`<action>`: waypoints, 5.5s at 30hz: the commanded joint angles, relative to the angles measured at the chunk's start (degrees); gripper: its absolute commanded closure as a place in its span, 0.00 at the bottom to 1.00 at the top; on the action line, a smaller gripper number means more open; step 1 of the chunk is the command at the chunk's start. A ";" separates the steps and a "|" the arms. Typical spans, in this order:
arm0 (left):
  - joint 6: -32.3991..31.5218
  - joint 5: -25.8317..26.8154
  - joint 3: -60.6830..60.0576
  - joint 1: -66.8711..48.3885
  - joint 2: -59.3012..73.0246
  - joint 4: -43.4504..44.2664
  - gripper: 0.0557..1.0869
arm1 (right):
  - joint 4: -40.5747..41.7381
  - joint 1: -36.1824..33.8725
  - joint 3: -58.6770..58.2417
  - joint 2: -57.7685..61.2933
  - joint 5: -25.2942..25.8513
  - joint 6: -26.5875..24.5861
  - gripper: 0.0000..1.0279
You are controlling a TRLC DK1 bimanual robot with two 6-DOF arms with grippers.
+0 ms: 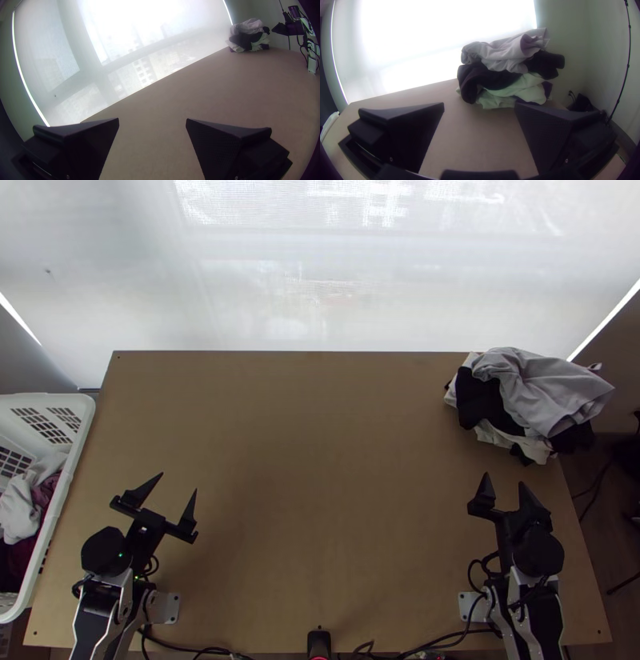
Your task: Fold the t-shirt
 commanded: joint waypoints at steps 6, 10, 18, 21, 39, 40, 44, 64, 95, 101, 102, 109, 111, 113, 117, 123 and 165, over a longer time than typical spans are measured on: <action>-0.08 0.01 0.06 -0.17 0.01 0.14 0.05 | 0.03 0.11 0.00 0.01 0.07 -0.05 0.04; -0.08 0.01 0.06 -0.17 0.01 0.14 0.05 | 0.03 0.02 0.00 0.01 0.07 -0.05 0.04; -0.08 0.01 0.06 -0.17 0.01 0.14 0.05 | -0.15 -0.42 0.00 0.01 0.07 0.30 0.04; -0.08 0.01 0.06 -0.17 0.01 0.14 0.05 | -0.15 -1.04 0.00 0.01 0.07 0.30 0.04; -0.08 0.01 0.06 -0.17 0.01 0.14 0.05 | -0.15 -0.95 0.00 0.01 0.07 0.30 0.04; -0.08 0.01 0.06 -0.17 0.01 0.14 0.05 | -0.24 -0.95 0.08 0.01 0.07 0.39 0.04; -0.08 0.01 0.06 -0.17 0.01 0.14 0.05 | 0.99 2.30 0.17 0.01 -0.02 2.32 0.04; -0.08 0.01 0.06 -0.17 0.01 0.14 0.05 | -21.24 13.55 41.39 41.06 7.63 -5.24 0.05; -14.94 -19.23 34.33 19.43 36.13 3.21 0.05 | -40.23 19.88 64.86 69.97 3.67 -7.26 0.05; -15.20 -16.25 46.02 33.94 47.65 0.31 0.05 | -42.95 18.56 70.04 69.80 3.67 -7.26 0.05; -15.38 -15.19 47.52 36.40 49.49 0.31 0.05 | -43.39 18.30 71.01 69.80 3.67 -7.44 0.05; -18.37 -12.03 60.35 48.09 66.63 -3.99 0.05 | -44.80 16.89 71.36 69.09 3.76 -8.14 0.05; -20.12 -10.71 65.18 51.16 72.08 -6.98 0.05 | -44.80 16.81 70.48 68.57 3.76 -8.14 0.05; -22.67 -9.21 70.54 54.33 77.71 -11.03 0.05 | -44.80 16.81 69.87 68.13 3.67 -8.05 0.05; -26.71 -4.21 78.98 59.86 87.20 -14.98 0.05 | -45.33 16.37 69.69 67.51 3.67 -8.14 0.05; -27.95 -4.21 81.09 63.38 94.05 -11.38 0.05 | -45.94 15.75 69.52 66.98 3.67 -8.32 0.05; -29.62 -15.02 122.84 68.92 155.75 -25.70 0.47 | -50.69 10.92 66.44 65.49 4.38 -14.29 0.05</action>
